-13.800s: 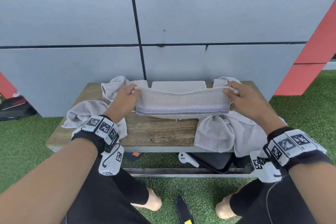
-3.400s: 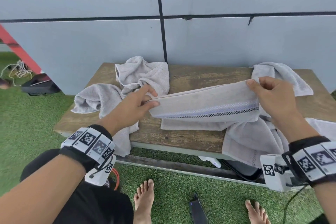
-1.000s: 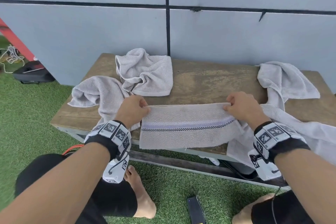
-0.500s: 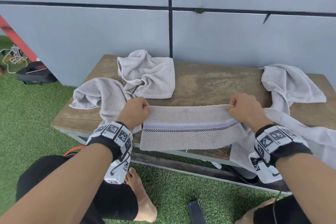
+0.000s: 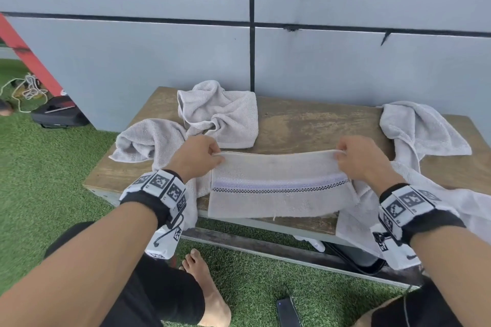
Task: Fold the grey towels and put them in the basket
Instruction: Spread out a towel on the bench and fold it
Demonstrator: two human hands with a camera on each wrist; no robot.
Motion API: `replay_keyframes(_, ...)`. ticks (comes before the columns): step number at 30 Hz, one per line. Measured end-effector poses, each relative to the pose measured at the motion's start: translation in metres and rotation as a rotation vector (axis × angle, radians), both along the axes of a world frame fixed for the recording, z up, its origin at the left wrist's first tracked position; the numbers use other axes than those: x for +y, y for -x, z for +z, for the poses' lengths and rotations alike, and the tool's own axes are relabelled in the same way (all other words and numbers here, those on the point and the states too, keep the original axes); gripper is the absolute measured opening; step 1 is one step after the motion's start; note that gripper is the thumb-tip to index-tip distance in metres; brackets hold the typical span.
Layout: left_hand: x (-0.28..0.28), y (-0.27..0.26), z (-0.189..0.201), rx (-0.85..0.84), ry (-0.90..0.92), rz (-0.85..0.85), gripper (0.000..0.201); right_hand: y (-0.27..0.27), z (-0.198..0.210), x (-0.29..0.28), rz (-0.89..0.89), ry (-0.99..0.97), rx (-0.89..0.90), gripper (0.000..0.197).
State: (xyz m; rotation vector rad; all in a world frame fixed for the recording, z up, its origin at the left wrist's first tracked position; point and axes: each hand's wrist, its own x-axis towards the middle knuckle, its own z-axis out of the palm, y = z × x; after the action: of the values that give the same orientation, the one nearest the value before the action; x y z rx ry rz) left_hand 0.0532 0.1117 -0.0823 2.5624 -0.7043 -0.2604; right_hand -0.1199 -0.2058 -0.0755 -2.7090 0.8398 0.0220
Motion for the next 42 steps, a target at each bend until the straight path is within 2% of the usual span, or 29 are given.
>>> replay_keyframes(4, 0.006, -0.002, 0.035, -0.147, 0.191, 0.028, 0.009, 0.003, 0.029, -0.001, 0.013, -0.006, -0.337, 0.002)
replay_keyframes(7, 0.012, 0.0, 0.053, -0.256, 0.344, 0.054, 0.012, 0.007, 0.047, 0.002, 0.003, -0.011, -0.58, 0.008)
replay_keyframes(10, 0.023, 0.008, 0.053, -0.31, 0.465, 0.042, 0.018, 0.019, 0.05, 0.011, 0.043, -0.075, -0.705, 0.009)
replay_keyframes(12, 0.034, 0.018, 0.041, -0.267, 0.389, 0.023, 0.02, 0.033, 0.038, 0.017, 0.097, -0.112, -0.677, 0.012)
replay_keyframes(16, 0.05, 0.044, 0.009, 0.041, 0.019, -0.033, 0.017, 0.061, -0.002, 0.017, 0.2, -0.236, -0.218, 0.043)
replay_keyframes(18, 0.052, 0.056, -0.008, 0.125, -0.022, 0.007, 0.017, 0.07, -0.016, 0.021, 0.146, -0.252, -0.123, 0.045)
replay_keyframes(22, 0.048, 0.069, -0.026, 0.098, 0.048, 0.145, 0.022, 0.072, -0.021, 0.031, -0.014, -0.178, -0.158, 0.01)
replay_keyframes(23, 0.046, 0.07, -0.028, 0.092, 0.048, 0.172, 0.025, 0.07, -0.02, 0.033, -0.018, -0.11, -0.116, 0.013)
replay_keyframes(25, 0.042, 0.071, -0.03, 0.072, 0.01, 0.208, 0.029, 0.07, -0.017, 0.038, -0.017, 0.029, 0.028, 0.031)
replay_keyframes(27, 0.038, 0.071, -0.031, 0.049, -0.033, 0.233, 0.035, 0.07, -0.018, 0.044, -0.03, 0.077, 0.121, 0.039)
replay_keyframes(30, 0.036, 0.072, -0.029, 0.053, -0.068, 0.297, 0.039, 0.07, -0.022, 0.048, -0.056, 0.013, 0.095, 0.039)
replay_keyframes(34, 0.036, 0.072, -0.028, 0.114, -0.058, 0.332, 0.039, 0.072, -0.022, 0.05, -0.083, -0.032, 0.01, 0.026)
replay_keyframes(42, 0.035, 0.071, -0.005, 0.08, 0.202, 0.374, 0.029, 0.079, -0.014, 0.049, -0.149, -0.097, -0.221, 0.012)
